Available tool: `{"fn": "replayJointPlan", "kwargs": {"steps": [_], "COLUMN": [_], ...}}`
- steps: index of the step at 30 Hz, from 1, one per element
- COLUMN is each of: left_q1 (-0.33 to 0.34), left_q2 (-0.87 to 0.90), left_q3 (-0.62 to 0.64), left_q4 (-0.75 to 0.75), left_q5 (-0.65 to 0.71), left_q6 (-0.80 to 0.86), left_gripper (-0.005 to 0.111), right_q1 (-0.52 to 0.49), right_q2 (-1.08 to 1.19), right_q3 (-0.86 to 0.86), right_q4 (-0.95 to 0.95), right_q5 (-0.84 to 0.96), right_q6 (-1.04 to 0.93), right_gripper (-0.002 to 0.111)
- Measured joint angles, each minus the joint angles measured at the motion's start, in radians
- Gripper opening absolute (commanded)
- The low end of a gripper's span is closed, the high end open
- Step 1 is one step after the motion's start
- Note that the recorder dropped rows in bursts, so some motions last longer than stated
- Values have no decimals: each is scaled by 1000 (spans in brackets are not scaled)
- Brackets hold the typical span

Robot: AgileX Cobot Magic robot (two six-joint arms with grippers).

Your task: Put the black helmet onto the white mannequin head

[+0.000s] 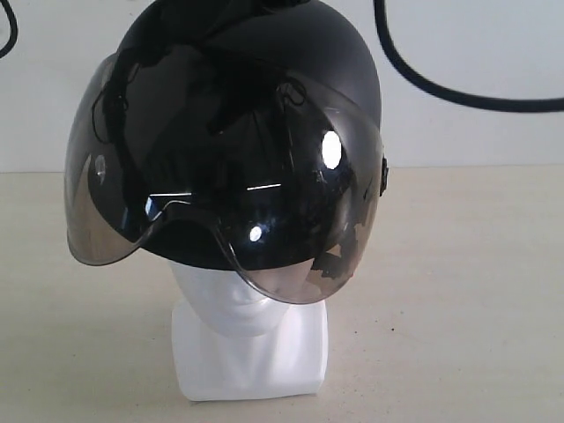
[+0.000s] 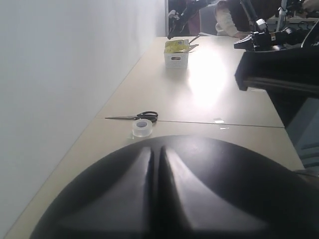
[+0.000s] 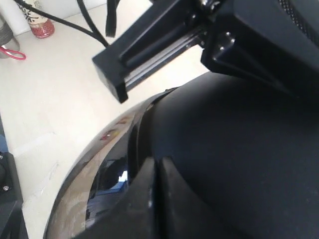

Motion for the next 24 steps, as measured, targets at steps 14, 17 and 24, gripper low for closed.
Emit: {"fn": "replayJointPlan", "kwargs": {"steps": [14, 17, 24], "left_q1": [-45, -45, -45], "left_q2": [0, 0, 18], "left_q3": [0, 0, 0], "left_q4": [0, 0, -23], "left_q5": [2, 2, -18], "left_q6": [-2, -9, -26], "left_gripper": [4, 4, 4], "right_q1": [0, 0, 0], "right_q2": [0, 0, 2], "right_q3": [-3, -4, -4], "right_q4": [6, 11, 33], "right_q5": [39, 46, 73], "right_q6": [11, 11, 9], "right_gripper": [0, 0, 0]}}
